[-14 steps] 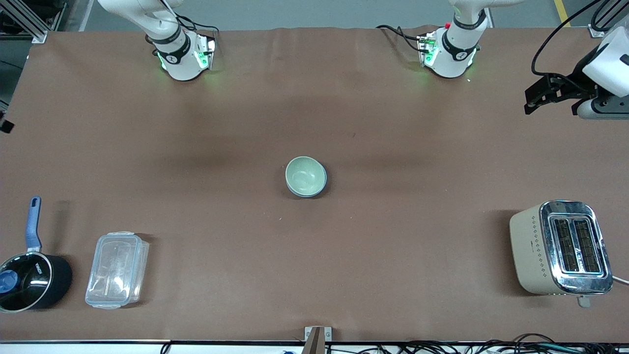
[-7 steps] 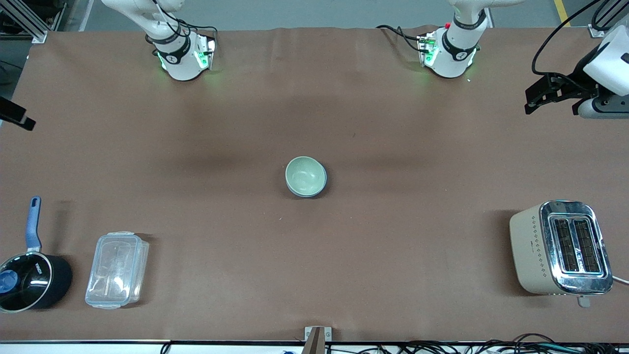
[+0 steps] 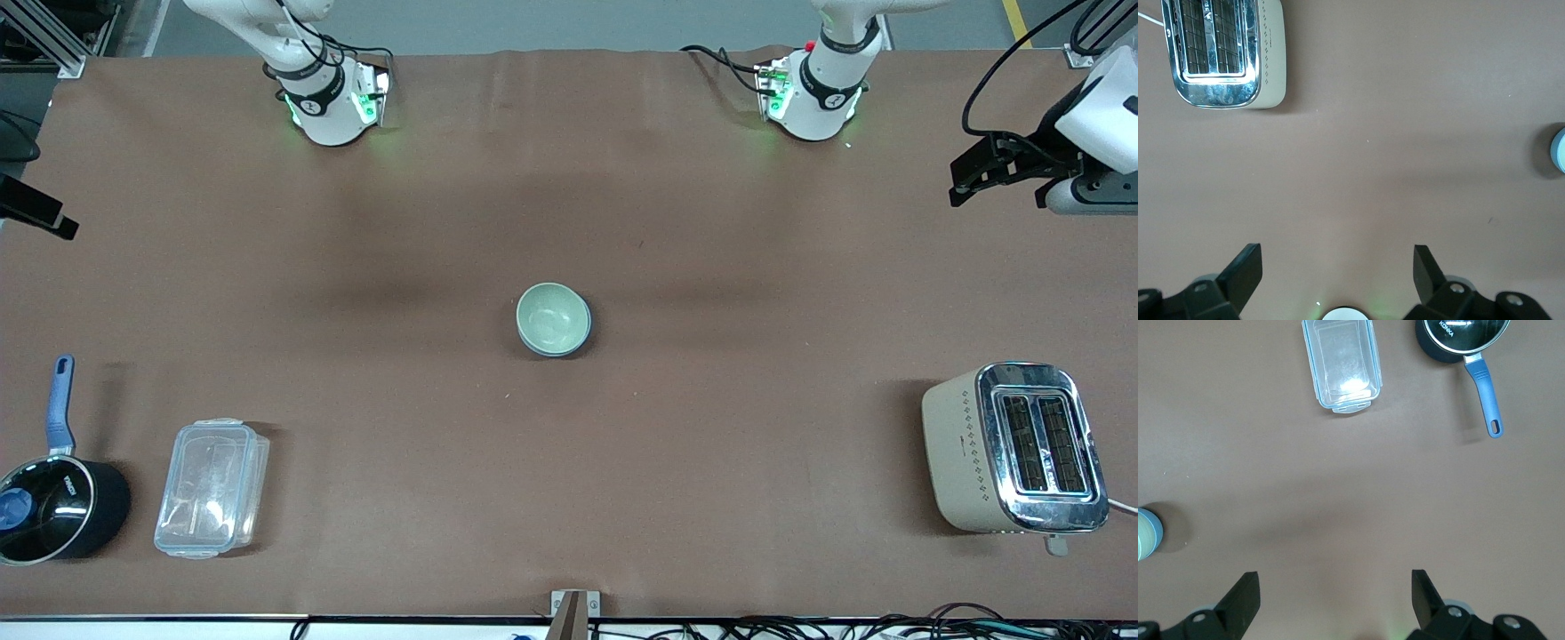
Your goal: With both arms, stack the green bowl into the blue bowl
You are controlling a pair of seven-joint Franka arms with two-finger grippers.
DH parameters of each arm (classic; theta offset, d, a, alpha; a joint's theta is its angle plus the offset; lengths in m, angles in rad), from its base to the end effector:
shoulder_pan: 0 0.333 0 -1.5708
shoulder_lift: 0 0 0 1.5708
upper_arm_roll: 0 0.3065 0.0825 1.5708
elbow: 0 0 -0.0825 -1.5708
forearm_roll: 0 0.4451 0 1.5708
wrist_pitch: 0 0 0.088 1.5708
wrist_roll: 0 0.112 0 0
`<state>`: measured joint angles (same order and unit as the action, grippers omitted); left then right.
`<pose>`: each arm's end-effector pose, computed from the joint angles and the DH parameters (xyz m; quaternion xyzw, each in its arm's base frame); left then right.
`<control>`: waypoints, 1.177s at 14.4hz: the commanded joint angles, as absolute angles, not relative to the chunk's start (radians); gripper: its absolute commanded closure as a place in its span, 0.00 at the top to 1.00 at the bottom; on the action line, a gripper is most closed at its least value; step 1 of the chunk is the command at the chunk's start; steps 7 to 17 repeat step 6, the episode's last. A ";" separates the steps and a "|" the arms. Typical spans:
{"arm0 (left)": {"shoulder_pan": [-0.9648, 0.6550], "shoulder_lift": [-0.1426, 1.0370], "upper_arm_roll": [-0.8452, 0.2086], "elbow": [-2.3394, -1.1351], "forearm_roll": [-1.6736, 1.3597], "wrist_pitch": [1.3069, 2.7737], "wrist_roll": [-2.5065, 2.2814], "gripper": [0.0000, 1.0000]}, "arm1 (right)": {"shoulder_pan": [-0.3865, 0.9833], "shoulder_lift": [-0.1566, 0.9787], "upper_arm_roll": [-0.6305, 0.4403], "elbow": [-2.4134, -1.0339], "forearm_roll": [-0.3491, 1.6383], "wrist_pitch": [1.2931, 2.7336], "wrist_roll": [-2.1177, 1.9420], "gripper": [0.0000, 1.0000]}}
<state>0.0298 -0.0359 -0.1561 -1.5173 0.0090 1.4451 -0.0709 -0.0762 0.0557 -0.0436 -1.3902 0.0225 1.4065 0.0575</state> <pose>0.5866 -0.0751 0.6488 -0.9994 0.0271 0.0176 0.0090 0.6103 -0.0698 0.6564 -0.9960 0.0869 0.0194 0.0105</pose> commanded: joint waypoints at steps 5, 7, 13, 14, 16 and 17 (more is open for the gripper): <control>0.032 -0.034 -0.155 -1.494 0.011 1.442 -0.058 1.00 | -0.034 0.025 -0.026 -1.425 -0.037 1.419 0.064 1.00; 0.032 -0.034 -0.155 -1.494 0.011 1.442 -0.058 1.00 | -0.034 0.025 -0.026 -1.416 -0.034 1.416 0.066 1.00; 0.032 -0.034 -0.155 -1.494 0.011 1.442 -0.058 1.00 | -0.034 0.025 -0.026 -1.416 -0.034 1.416 0.066 1.00; 0.032 -0.034 -0.155 -1.494 0.011 1.442 -0.058 1.00 | -0.034 0.025 -0.026 -1.416 -0.034 1.416 0.066 1.00; 0.032 -0.034 -0.155 -1.494 0.011 1.442 -0.058 1.00 | -0.034 0.025 -0.026 -1.416 -0.034 1.416 0.066 1.00; 0.032 -0.034 -0.155 -1.494 0.011 1.442 -0.058 1.00 | -0.034 0.025 -0.026 -1.416 -0.034 1.416 0.066 1.00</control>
